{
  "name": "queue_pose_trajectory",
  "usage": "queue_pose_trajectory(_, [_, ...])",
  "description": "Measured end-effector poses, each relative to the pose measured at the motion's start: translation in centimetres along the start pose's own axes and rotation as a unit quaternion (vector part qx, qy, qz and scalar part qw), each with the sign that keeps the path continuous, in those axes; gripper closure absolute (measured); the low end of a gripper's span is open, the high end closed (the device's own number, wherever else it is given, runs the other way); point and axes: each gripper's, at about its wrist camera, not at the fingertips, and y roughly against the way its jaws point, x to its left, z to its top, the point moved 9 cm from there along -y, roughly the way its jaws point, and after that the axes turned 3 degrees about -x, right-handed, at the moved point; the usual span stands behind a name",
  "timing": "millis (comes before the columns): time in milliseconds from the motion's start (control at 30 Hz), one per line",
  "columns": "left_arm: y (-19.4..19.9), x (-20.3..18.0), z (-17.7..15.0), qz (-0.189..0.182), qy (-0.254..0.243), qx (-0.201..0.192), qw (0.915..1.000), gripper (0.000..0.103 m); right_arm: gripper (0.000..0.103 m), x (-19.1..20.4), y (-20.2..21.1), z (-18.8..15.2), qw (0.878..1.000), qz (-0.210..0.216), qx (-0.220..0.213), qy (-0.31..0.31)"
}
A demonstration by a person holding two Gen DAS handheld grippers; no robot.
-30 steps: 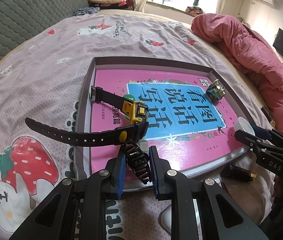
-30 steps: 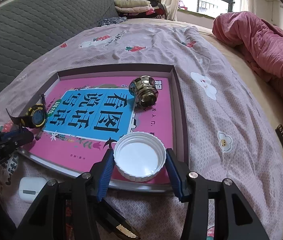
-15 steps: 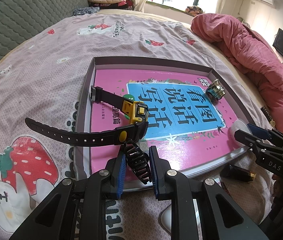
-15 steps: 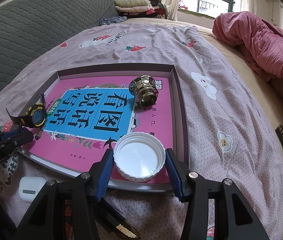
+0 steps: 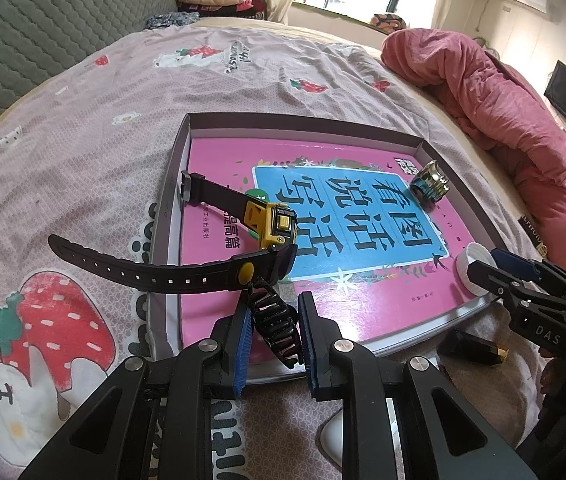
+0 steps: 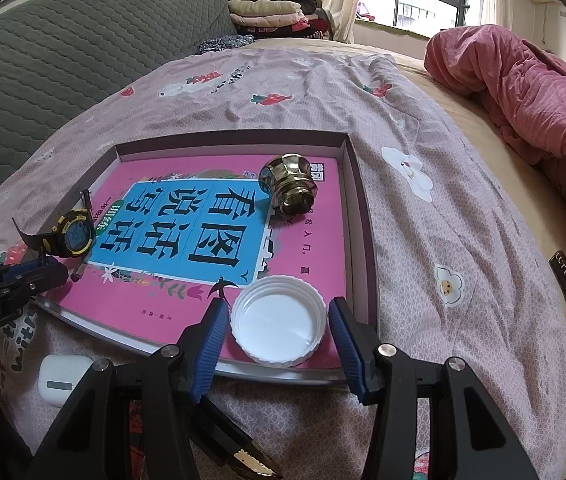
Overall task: Organize rigid objects
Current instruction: 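Open both grippers to release the hair clip and white cap into the tray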
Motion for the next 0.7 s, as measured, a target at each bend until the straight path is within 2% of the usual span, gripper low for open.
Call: queue_pose_trajectory(700, [0.03,-0.15,0.07,-0.004,0.0,0.001,1.0,0.078,0.047,0.93,0.72,0.67,1.0,0.006,-0.018,0.016])
